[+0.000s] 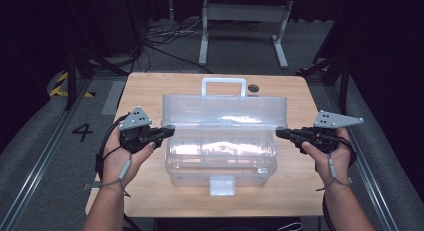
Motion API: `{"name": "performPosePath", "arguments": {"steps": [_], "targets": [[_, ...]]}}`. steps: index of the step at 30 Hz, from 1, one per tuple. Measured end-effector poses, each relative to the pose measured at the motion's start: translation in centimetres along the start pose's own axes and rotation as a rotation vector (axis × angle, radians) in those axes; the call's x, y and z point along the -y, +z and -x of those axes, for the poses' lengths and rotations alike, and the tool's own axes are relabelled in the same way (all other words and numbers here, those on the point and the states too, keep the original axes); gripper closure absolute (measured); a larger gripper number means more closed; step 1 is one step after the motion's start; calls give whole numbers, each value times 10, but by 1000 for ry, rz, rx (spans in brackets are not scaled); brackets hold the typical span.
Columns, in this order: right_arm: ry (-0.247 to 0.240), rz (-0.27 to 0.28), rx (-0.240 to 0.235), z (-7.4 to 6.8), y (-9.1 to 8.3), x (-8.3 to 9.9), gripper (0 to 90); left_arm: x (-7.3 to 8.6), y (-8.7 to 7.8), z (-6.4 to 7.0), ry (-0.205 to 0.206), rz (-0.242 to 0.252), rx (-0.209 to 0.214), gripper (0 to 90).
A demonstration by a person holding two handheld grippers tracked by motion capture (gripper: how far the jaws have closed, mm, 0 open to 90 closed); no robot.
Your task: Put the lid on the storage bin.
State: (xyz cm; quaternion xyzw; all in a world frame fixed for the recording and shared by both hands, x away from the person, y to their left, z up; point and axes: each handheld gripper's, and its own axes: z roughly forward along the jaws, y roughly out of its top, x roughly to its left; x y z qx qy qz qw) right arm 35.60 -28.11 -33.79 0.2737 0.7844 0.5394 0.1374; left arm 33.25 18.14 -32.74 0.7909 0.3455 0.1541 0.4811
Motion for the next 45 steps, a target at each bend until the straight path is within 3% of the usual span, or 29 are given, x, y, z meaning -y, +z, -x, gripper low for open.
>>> {"name": "performPosePath", "arguments": {"steps": [18,27,32,45], "targets": [[20,-85,-11,-3,0,2,900,1,0,0,0,-94,67,869],[31,-139,-8,-4,0,2,900,3,0,0,-7,-125,77,873],[44,-166,-5,-3,-1,2,900,3,0,0,-38,-147,95,873],[34,-204,-5,-5,-1,2,893,5,-4,-3,-51,-172,101,853]]}}
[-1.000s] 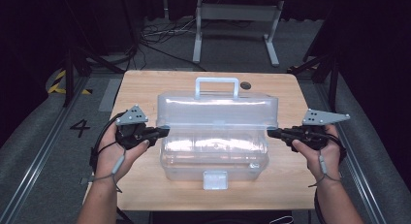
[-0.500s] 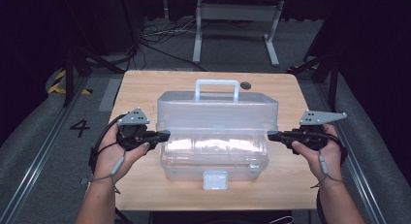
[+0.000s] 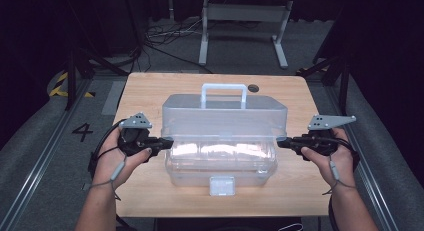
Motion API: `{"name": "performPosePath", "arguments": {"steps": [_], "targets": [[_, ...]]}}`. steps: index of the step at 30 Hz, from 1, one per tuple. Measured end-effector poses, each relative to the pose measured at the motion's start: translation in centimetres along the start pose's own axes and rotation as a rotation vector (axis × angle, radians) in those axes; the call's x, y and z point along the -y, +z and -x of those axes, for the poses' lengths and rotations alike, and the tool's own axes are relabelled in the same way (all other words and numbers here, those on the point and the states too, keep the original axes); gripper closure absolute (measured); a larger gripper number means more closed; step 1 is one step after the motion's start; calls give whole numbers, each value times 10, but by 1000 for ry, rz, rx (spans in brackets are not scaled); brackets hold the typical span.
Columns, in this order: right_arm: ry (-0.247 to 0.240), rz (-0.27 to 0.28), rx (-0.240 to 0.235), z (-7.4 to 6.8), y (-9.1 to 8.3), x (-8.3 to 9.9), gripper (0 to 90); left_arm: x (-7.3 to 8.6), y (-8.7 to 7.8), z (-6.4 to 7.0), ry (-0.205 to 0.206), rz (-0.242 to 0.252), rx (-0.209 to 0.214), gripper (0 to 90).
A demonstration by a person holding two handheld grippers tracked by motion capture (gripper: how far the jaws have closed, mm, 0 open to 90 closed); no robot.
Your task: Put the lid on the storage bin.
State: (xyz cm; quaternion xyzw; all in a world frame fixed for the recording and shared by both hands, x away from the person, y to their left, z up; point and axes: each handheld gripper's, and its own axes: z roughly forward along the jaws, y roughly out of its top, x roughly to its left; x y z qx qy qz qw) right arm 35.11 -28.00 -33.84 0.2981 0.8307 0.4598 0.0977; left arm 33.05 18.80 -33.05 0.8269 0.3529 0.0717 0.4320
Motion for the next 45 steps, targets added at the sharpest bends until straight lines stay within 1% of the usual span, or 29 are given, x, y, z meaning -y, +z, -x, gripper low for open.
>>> {"name": "performPosePath", "arguments": {"steps": [3,4,7,9,10,13,14,15,20,23,31,32,38,40,45], "targets": [[-1,-16,2,0,0,0,895,1,1,1,-10,-10,4,853],[-1,-20,2,0,-1,0,895,2,1,0,-2,-13,1,853],[-9,-40,5,-1,-1,-1,893,3,0,1,-11,-19,-7,853],[-14,-47,1,-2,-1,-1,889,3,0,1,-8,-23,-7,851],[-15,-49,-4,-2,0,-1,889,4,0,1,-16,-26,-8,847],[-18,-59,-10,-2,1,0,889,5,-1,0,-14,-34,-12,845],[-20,-65,-11,-2,1,0,889,5,-1,0,-22,-36,-13,845],[-20,-69,-13,-2,1,0,889,6,-1,-1,-20,-47,-15,844],[-22,-96,-19,-2,1,0,889,7,-1,-1,-20,-59,-12,837],[-26,-106,-13,-3,2,1,893,8,-1,-1,-17,-69,-11,829],[-31,-127,-18,-4,3,3,889,9,0,-1,-19,-93,-11,830],[-33,-139,-22,-4,3,3,889,10,0,-1,-19,-96,-9,830],[-35,-156,-25,-4,3,3,890,10,0,-2,-10,-117,-11,823],[-35,-163,-26,-4,3,3,889,11,0,-1,-15,-120,-11,824],[-38,-182,-29,-4,3,4,890,12,0,-1,-3,-137,-11,821]]}}
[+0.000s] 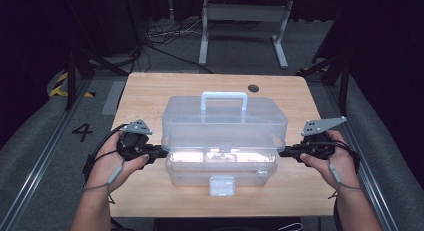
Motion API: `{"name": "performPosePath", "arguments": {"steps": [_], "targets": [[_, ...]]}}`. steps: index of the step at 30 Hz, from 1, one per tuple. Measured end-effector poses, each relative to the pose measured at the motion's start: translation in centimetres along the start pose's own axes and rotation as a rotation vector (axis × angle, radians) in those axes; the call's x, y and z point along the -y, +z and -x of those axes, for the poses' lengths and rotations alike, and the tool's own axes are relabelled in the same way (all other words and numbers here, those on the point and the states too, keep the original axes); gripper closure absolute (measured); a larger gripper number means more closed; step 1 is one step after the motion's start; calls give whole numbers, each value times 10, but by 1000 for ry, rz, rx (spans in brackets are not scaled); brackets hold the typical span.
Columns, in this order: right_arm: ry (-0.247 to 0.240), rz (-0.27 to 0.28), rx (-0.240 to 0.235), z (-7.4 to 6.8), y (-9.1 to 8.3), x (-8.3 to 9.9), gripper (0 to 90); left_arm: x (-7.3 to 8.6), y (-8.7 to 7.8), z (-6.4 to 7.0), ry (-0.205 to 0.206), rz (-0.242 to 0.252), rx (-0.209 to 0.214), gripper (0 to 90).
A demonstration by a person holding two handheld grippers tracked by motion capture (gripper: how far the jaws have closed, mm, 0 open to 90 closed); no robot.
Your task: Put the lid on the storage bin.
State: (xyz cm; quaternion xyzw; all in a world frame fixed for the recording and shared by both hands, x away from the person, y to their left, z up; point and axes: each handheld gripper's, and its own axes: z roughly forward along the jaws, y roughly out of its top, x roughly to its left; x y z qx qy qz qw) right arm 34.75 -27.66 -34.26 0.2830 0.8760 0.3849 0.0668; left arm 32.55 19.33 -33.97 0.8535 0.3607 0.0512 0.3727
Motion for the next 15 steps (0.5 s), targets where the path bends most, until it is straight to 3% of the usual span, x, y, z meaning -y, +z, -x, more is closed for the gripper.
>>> {"name": "performPosePath", "arguments": {"steps": [15], "targets": [[-20,-47,-13,-2,3,1,890,1,2,-2,9,-54,21,844]]}}
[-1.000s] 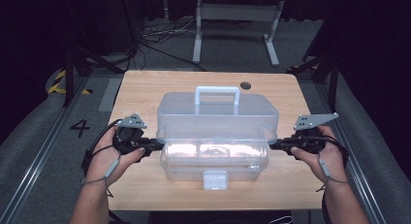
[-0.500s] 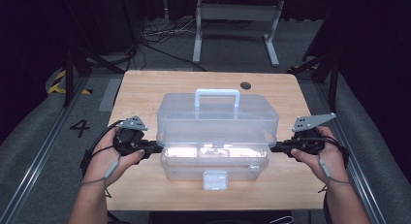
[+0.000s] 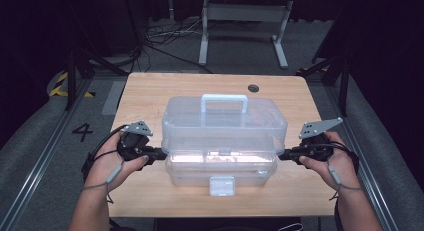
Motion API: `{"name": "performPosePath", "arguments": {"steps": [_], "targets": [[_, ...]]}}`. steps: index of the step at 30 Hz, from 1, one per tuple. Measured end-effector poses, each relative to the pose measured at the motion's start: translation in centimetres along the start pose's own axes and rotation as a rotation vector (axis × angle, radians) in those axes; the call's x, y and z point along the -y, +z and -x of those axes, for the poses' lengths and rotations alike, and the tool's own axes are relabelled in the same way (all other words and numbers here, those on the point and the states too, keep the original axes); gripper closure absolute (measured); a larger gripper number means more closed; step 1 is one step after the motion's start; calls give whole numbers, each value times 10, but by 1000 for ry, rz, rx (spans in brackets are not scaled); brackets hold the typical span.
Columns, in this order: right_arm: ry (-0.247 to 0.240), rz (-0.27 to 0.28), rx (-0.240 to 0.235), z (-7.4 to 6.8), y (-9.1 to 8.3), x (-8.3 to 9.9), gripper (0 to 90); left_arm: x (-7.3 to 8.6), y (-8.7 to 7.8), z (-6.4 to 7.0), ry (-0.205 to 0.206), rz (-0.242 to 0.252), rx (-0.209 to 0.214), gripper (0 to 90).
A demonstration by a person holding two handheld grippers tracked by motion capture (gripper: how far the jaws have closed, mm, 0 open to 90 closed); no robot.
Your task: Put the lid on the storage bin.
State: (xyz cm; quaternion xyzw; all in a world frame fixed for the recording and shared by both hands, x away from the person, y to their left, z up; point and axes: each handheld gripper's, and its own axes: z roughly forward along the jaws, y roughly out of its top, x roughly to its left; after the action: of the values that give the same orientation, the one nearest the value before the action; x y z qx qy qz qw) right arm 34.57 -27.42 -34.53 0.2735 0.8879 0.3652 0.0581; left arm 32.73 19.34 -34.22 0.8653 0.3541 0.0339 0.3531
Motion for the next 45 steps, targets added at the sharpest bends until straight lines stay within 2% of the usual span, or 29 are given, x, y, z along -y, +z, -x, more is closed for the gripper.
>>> {"name": "performPosePath", "arguments": {"steps": [1,10,15,31,45], "targets": [[-2,-2,-1,0,0,0,890,0,0,0,12,-3,-1,846],[-21,-38,2,-2,1,0,891,1,1,0,6,-28,4,850],[-24,-64,-4,-2,4,0,890,1,4,0,20,-57,8,850],[-35,-131,-27,-1,11,2,889,4,9,0,25,-122,19,846],[-35,-191,-40,-1,18,4,878,6,16,-1,58,-178,23,845]]}}
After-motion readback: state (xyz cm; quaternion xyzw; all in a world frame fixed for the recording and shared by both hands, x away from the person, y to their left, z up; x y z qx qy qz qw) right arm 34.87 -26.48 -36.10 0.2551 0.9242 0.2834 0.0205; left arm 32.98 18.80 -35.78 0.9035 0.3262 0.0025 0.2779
